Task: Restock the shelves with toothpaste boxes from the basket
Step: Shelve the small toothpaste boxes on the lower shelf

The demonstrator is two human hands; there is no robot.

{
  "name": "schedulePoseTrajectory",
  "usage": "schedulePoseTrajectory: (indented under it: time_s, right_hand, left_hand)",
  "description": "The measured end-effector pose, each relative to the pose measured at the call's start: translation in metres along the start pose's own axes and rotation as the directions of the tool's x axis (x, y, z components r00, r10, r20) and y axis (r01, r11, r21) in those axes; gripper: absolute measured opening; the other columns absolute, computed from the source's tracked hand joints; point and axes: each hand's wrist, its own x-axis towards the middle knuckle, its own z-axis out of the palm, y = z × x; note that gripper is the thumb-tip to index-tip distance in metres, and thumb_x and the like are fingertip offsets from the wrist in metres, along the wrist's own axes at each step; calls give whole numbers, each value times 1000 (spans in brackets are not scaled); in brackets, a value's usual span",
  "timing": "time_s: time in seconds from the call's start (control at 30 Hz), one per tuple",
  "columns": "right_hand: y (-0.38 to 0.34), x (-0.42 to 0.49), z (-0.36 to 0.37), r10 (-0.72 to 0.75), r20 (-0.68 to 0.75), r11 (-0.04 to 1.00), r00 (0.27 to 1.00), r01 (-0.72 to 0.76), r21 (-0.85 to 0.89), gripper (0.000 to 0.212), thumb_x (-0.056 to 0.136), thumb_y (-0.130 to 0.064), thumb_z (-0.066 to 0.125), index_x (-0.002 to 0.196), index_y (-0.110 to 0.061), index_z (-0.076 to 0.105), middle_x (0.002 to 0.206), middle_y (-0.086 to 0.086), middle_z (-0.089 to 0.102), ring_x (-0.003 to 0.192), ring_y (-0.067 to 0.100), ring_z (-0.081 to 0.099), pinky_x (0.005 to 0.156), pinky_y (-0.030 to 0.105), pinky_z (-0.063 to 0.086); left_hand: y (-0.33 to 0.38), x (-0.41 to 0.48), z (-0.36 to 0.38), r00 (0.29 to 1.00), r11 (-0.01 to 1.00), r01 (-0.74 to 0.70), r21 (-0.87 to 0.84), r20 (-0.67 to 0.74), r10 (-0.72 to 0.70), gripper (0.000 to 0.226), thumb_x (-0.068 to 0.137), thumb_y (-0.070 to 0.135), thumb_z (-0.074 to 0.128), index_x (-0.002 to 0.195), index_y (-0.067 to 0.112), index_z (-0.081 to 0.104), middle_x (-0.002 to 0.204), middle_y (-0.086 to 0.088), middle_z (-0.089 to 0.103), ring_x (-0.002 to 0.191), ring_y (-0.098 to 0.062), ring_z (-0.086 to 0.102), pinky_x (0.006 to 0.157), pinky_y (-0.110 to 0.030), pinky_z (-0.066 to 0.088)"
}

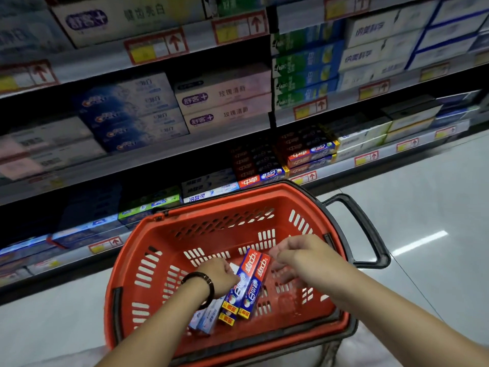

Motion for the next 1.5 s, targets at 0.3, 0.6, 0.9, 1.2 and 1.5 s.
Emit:
schedulePoseTrajectory:
  time_s: [0.3,0.6,0.9,1.2,1.5]
  right_hand:
    - [15,15,2,56,-22,998,998,-56,-5,14,102,-29,65,103,-16,71,88,-2,80,81,11,77,75,37,62]
    - [22,27,0,93,-16,995,996,-93,22,16,103,-29,67,98,-15,73,88,1,80,83,14,78,76,35,65]
    - [28,33,-3,128,-11,988,992,-129,-83,6,101,-21,69,100,-24,73,86,-1,78,80,14,76,72,28,62]
    - [27,38,-1,129,28,989,991,-126,-83,5,103,-26,68,102,-25,73,87,-6,74,79,1,69,60,11,47]
    - [23,35,-1,152,42,984,987,-148,-96,4,102,-29,69,102,-27,71,89,-7,73,91,4,69,60,11,48]
  left_hand:
    - [-3,49,37,992,975,123,187,-21,-121,42,90,31,73,128,15,60,129,-7,66,111,-24,66,92,-33,56]
    - [4,98,81,987,967,162,195,-31,-159,67,82,45,79,137,16,55,136,-10,57,125,-27,60,102,-41,55]
    - [12,130,99,989,948,147,284,-57,-136,85,75,43,87,138,16,38,138,-12,55,128,-35,60,101,-49,55]
    - [7,136,101,992,966,114,234,-84,-97,77,77,38,87,136,16,43,134,-10,60,122,-32,64,98,-45,57]
    - [3,124,90,991,968,73,239,-124,-44,71,76,50,84,130,18,50,129,-6,66,116,-27,68,92,-40,59]
